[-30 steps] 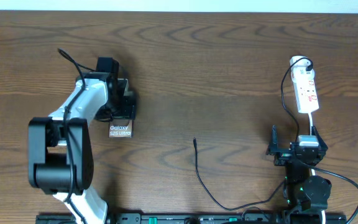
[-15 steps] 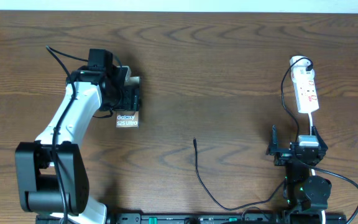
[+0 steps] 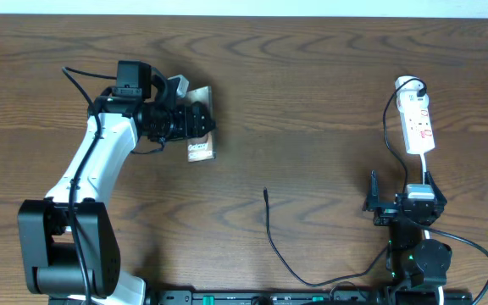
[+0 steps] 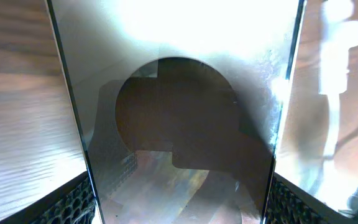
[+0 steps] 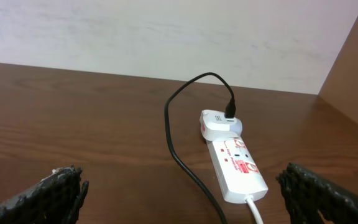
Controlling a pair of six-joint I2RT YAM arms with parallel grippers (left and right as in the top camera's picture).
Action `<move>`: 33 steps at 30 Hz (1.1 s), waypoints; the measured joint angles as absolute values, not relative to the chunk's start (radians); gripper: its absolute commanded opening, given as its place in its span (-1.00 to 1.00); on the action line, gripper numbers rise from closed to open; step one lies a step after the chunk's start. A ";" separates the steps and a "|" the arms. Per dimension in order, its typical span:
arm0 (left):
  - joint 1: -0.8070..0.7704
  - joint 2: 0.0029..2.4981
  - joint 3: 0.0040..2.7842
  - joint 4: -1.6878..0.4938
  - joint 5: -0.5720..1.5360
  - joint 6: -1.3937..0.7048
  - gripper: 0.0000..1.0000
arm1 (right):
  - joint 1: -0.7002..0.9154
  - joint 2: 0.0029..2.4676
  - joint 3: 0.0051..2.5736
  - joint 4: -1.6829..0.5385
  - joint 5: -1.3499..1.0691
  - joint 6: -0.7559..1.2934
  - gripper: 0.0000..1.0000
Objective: Plug charger to phone and switch on socket
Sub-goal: 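Lift the phone with the left gripper and tilt it upright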
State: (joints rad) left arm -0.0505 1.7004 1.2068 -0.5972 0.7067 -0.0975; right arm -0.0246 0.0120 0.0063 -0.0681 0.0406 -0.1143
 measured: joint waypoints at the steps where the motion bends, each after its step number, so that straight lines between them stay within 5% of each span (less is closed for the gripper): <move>1: -0.051 1.700 1.207 -0.587 0.731 -0.114 -0.85 | -0.025 0.012 0.006 -0.068 0.041 -0.114 0.99; 17: -0.051 1.700 1.207 -0.373 1.002 -0.569 -0.85 | -0.025 0.012 0.006 -0.068 0.040 -0.114 0.99; 33: -0.045 1.700 1.207 -0.009 1.184 -1.235 -0.85 | -0.025 0.012 0.006 -0.068 0.041 -0.114 0.99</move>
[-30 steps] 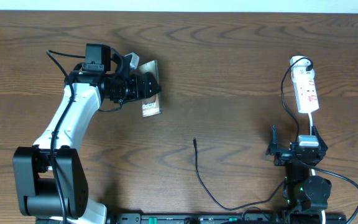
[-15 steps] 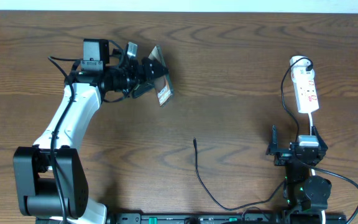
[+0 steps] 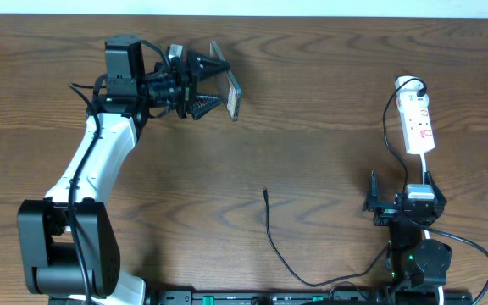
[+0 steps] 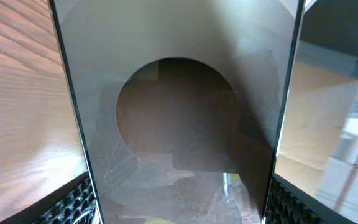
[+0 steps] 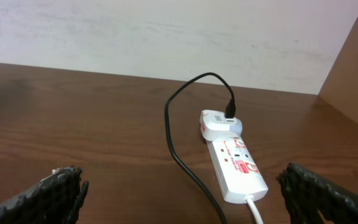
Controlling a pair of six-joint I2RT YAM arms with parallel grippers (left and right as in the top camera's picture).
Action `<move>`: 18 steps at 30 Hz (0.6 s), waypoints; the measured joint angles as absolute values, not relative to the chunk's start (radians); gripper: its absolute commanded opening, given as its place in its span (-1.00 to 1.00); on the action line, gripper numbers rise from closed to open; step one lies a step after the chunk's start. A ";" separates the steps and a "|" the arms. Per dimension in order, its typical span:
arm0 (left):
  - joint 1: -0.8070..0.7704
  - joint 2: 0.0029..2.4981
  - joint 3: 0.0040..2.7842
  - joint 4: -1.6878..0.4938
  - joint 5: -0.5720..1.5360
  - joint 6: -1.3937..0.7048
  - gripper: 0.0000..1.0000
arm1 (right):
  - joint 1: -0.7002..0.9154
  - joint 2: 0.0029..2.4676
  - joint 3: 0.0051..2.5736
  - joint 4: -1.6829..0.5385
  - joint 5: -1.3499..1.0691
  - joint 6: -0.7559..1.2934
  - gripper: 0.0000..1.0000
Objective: Plug charger to phone and switch on socket
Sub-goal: 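Lift the phone with the left gripper and tilt it upright, then hold the phone raised in the left gripper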
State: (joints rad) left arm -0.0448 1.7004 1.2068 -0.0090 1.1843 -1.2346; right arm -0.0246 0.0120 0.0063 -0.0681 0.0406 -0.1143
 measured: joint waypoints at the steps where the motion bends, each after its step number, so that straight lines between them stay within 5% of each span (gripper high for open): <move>1: -0.044 1.700 1.207 0.010 1.191 -1.269 -0.85 | -0.025 0.012 0.006 -0.068 0.041 -0.114 0.99; 18: -0.043 1.700 1.207 0.244 1.279 -1.684 -0.85 | -0.025 0.012 0.006 -0.068 0.041 -0.114 0.99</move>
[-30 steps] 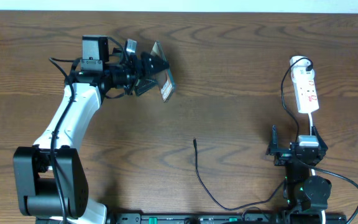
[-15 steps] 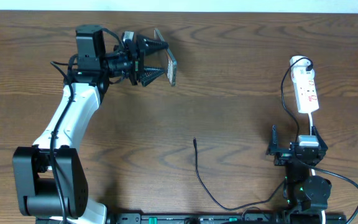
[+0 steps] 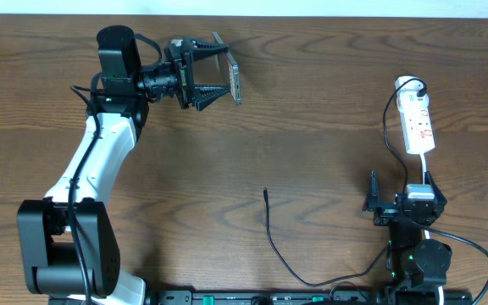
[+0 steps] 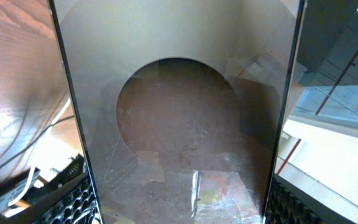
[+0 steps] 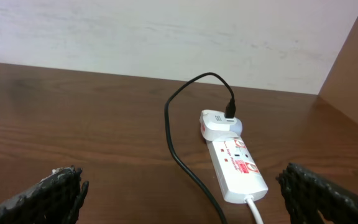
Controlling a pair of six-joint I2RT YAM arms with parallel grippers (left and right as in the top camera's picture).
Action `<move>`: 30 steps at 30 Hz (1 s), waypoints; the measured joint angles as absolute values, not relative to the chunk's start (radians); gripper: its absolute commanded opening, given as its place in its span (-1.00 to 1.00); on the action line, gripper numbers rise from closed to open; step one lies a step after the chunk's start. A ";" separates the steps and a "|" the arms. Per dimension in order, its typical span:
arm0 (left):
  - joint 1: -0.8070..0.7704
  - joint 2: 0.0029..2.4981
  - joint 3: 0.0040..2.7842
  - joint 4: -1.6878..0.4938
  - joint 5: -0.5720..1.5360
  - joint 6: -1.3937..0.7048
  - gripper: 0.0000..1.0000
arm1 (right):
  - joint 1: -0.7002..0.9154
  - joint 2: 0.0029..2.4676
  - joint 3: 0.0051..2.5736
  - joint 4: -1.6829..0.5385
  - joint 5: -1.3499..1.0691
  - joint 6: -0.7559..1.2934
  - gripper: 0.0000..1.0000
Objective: Plug charger to phone and switch on socket
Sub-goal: 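Hold the phone raised in the left gripper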
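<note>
My left gripper (image 3: 213, 74) is shut on the phone (image 3: 234, 82), held edge-on above the table at the back left. The phone (image 4: 179, 124) fills the left wrist view between the fingers (image 4: 73, 199), its dark glass reflecting the camera. The black charger cable lies with its free plug end (image 3: 265, 192) at the table's middle and runs to the white adapter (image 5: 219, 122) in the white socket strip (image 3: 418, 124) at the right. My right gripper (image 5: 179, 193) stands open near the front right, facing the socket strip (image 5: 236, 171) with nothing between its fingers.
The strip's white lead (image 5: 255, 210) runs toward the right arm's base. The black cable (image 5: 182, 155) loops across the wood between the strip and the right gripper. A pale wall stands behind the table's far edge.
My left gripper has tilted the phone further, so the wrist camera now looks past the table at cables and the room. The phone sits slightly higher in the overhead view. The right arm is unmoved.
At first my left gripper was shut on the phone low over the table at the left, its back facing up. Then the phone was raised and turned edge-on further back. Now it is tilted still more. The right gripper stayed open and still throughout.
</note>
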State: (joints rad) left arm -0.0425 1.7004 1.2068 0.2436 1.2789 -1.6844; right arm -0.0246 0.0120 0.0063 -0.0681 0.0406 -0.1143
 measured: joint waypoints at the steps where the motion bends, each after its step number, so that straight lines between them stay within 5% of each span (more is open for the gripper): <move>1: -0.043 1.700 1.207 0.244 1.285 -1.691 -0.85 | -0.025 0.012 0.006 -0.068 0.041 -0.114 0.99; 30: -0.043 1.700 1.207 0.244 1.322 -1.709 -0.85 | -0.025 0.012 0.006 -0.068 0.041 -0.114 0.99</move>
